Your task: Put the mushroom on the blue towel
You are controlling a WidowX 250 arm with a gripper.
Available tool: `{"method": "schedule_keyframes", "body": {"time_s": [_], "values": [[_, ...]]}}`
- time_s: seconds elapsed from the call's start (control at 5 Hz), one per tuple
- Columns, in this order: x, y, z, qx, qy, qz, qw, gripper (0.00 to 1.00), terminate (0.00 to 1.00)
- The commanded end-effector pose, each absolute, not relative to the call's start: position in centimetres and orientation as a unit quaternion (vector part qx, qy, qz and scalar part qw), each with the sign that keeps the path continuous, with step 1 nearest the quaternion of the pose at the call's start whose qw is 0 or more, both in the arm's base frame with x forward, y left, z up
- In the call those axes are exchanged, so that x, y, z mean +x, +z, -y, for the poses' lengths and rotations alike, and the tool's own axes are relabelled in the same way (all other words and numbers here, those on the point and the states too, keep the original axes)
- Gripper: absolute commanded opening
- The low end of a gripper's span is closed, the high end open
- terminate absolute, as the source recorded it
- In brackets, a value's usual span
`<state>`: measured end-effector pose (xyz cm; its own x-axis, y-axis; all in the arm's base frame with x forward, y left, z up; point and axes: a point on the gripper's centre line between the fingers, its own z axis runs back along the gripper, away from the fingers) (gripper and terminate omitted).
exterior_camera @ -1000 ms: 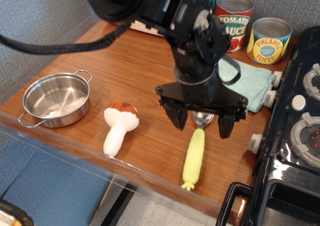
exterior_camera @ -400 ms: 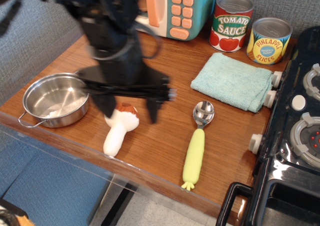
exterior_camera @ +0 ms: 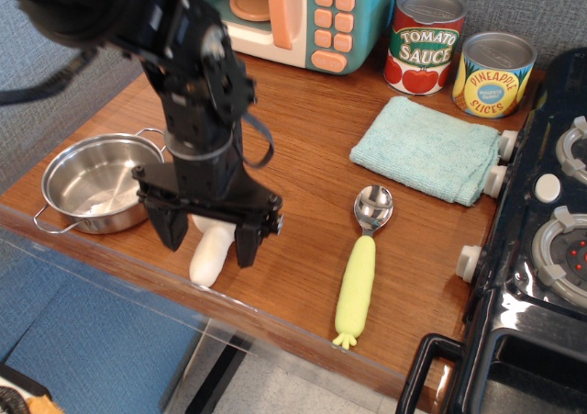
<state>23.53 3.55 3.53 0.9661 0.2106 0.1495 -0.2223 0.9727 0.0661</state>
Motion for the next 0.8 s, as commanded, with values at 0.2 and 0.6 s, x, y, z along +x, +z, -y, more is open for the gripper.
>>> {"method": "schedule_keyframes", "body": {"time_s": [0.2, 0.6], "values": [[24.1, 2.8, -4.8, 0.058, 0.123, 0.094, 0.986, 0.00, 0.00], [27.7, 9.3, -3.7, -0.010, 0.189, 0.143, 0.971, 0.00, 0.00]]}}
